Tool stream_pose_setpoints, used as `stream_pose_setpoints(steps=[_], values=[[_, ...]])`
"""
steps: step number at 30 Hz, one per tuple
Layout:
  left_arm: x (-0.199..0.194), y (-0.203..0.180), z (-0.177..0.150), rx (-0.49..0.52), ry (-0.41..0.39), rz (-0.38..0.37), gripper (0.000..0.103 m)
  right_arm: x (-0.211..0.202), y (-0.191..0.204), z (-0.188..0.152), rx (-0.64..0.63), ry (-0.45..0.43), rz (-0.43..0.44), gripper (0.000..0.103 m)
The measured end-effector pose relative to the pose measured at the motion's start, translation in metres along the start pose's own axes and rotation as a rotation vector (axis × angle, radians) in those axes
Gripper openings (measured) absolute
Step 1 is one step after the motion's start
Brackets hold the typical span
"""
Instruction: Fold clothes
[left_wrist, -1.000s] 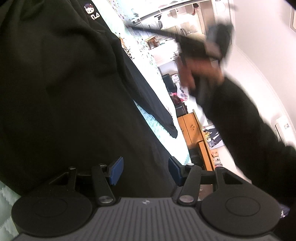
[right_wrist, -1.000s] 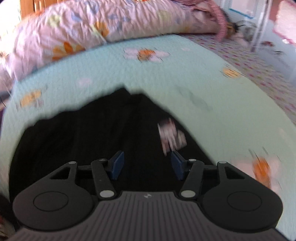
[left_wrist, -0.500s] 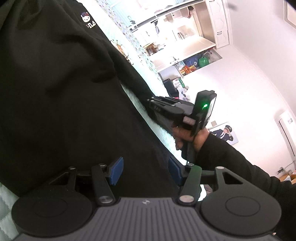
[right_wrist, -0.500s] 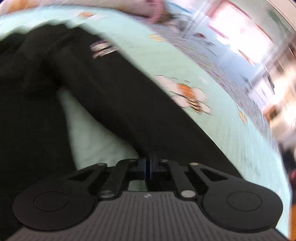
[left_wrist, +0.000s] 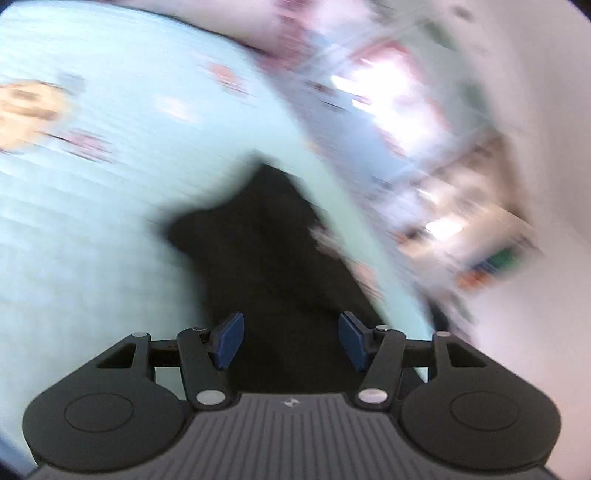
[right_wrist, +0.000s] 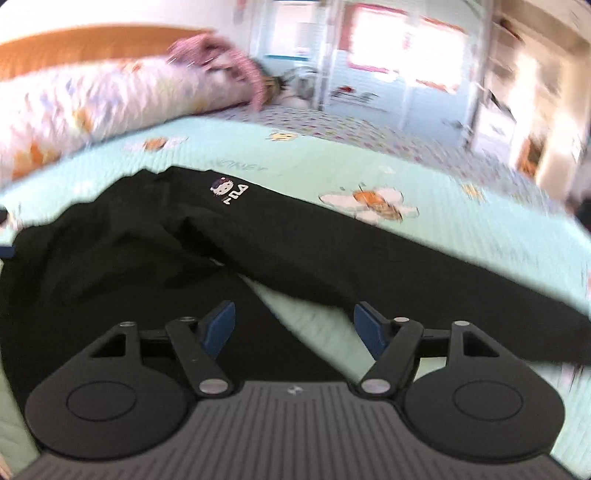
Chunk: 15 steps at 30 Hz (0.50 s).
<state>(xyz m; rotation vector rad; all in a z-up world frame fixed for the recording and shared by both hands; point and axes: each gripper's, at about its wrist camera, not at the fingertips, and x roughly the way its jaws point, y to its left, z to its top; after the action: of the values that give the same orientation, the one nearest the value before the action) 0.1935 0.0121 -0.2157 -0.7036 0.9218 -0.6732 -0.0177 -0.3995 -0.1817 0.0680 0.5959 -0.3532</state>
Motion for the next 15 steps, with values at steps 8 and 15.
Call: stream_pose_setpoints(steps=[8,15], values=[[0.053,0.025,0.033,-0.158,0.005,-0.004,0.059,-0.004,-0.001,-0.032,0.283,0.083,0.003,0.074],[0.023,-0.001,0.019,-0.115,-0.156,0.020,0.014,-0.022,0.007,-0.037,0.331,0.077,0.055,0.074]])
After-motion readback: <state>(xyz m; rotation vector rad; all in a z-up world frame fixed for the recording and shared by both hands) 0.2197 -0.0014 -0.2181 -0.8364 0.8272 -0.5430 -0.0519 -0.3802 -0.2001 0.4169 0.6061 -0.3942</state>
